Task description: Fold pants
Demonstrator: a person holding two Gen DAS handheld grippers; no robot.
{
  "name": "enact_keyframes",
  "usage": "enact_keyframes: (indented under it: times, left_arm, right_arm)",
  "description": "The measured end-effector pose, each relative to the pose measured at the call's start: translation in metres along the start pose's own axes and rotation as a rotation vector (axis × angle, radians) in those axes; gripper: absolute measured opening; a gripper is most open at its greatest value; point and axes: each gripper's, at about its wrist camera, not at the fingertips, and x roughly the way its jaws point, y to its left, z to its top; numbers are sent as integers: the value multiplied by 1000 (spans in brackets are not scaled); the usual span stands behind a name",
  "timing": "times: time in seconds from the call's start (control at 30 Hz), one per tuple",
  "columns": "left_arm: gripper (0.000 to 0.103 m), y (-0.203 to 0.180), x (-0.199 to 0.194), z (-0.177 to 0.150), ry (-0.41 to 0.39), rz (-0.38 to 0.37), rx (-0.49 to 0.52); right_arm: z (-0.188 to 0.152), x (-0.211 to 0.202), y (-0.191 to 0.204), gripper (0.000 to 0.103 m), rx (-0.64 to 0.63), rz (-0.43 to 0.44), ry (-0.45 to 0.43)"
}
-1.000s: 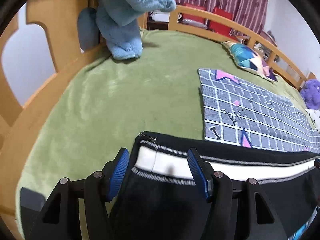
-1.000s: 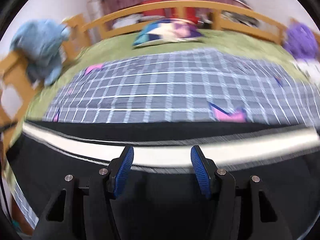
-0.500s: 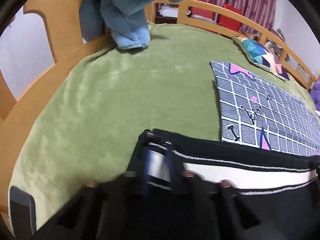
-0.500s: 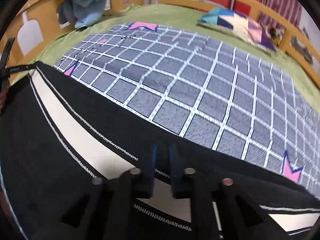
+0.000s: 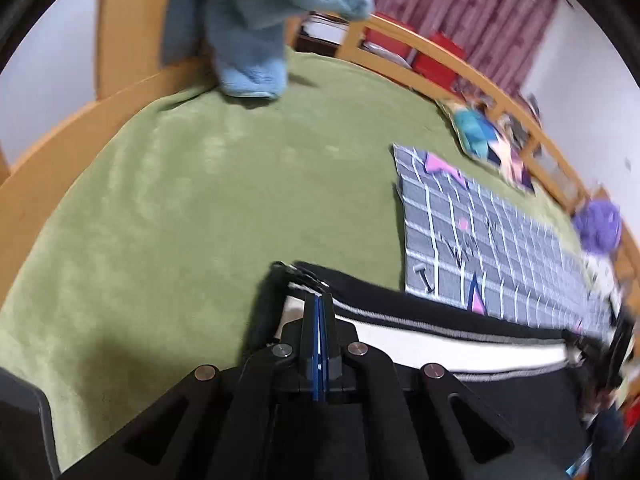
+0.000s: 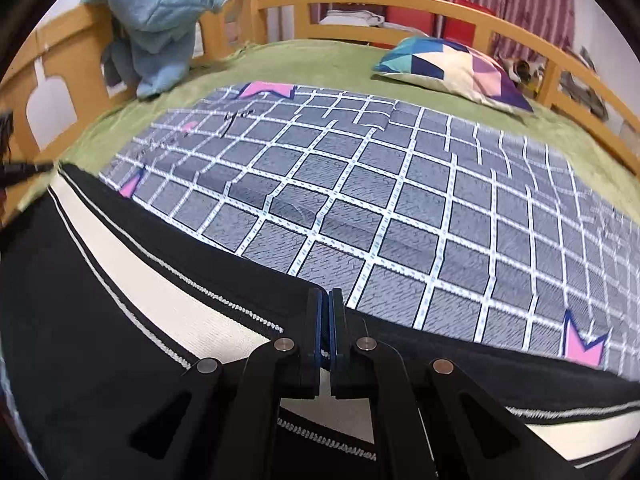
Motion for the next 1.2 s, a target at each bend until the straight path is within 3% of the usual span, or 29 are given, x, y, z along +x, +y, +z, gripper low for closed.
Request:
enact_keyframes:
  times: [0.03, 0.07, 0.13, 0.23, 0.3, 0.33, 0.37, 0.47, 0.53, 0.6, 0.7, 0.73, 0.77, 0.8, 0.83, 0.9, 0.93, 1.03, 1.07, 1.1, 1.13, 1.17, 1.2]
  left_arm:
    - [14, -5, 4, 0, 10, 26, 25]
    - [31, -8, 6, 0, 14, 35, 29]
    - [50, -9, 12, 1, 21, 4, 14]
    - [51, -8, 27, 0, 31, 57, -4]
    - [36, -6, 41, 0, 55, 88, -29]
    - [21, -5, 41, 1, 43, 99, -24]
    - [18, -6, 35, 2, 21, 69, -11]
    - [18, -6, 10, 6, -79, 51, 3]
    - [18, 0, 12, 11, -76, 64, -24]
    - [19, 8, 34, 11, 2, 72, -72]
    - [25, 2, 46, 6, 31, 136, -58]
    - [31, -2, 43, 6, 28, 153, -45]
    - [47, -8, 37, 7, 29, 207, -34]
    - [52, -14, 31, 8, 22, 248, -25]
    - [53, -19, 23, 8, 0, 250, -9]
    - [53, -36, 6, 6, -50, 199, 48]
    - [54, -45, 2, 5, -59, 180, 70]
    - [65, -85, 2, -1, -75, 87, 154]
    - [66, -96, 7, -6, -67, 61, 180]
    - [66, -107, 20, -12, -48, 59, 208]
    - [69, -113, 33, -17, -25, 93, 229]
    - [69, -112, 60, -25, 38, 200, 260]
    - [72, -103, 72, -31, 76, 209, 240]
  right_arm:
    - [-1, 0, -3, 4, 11, 11, 1]
    - [-2, 1, -3, 5, 10, 14, 15]
    - [-4, 3, 1, 6, -15, -1, 38]
    - [-5, 3, 7, 8, -40, -25, 39]
    - [-7, 6, 7, 6, -34, -33, 39]
    - [-7, 6, 9, 4, -43, -40, 33]
    - [-8, 4, 11, 3, -55, -49, 17]
    - [-2, -17, 6, 3, -18, -13, -58]
    - [3, -25, 2, 3, 6, 19, -85]
    - [5, -7, 4, 3, -10, -1, -37]
    - [-1, 22, 7, 5, -3, -36, 30]
    - [0, 19, 6, 7, 2, -42, 16]
    - [2, 11, 3, 13, 10, -33, 24]
    - [2, 3, -1, 15, 22, -34, 33]
    - [0, -10, -7, 16, 35, -49, 19]
    - [-7, -35, -24, 29, 66, -90, -38]
    - [-13, -48, -37, 41, 90, -117, -57]
    - [-32, -62, -76, 43, 148, -205, -52]
    - [-38, -53, -90, 41, 172, -246, -3]
    - [-46, -37, -103, 41, 182, -284, 57]
    - [-55, -26, -111, 40, 186, -260, 63]
    - [-59, -27, -118, 41, 201, -230, 20]
    - [-58, -29, -129, 41, 239, -182, 16]
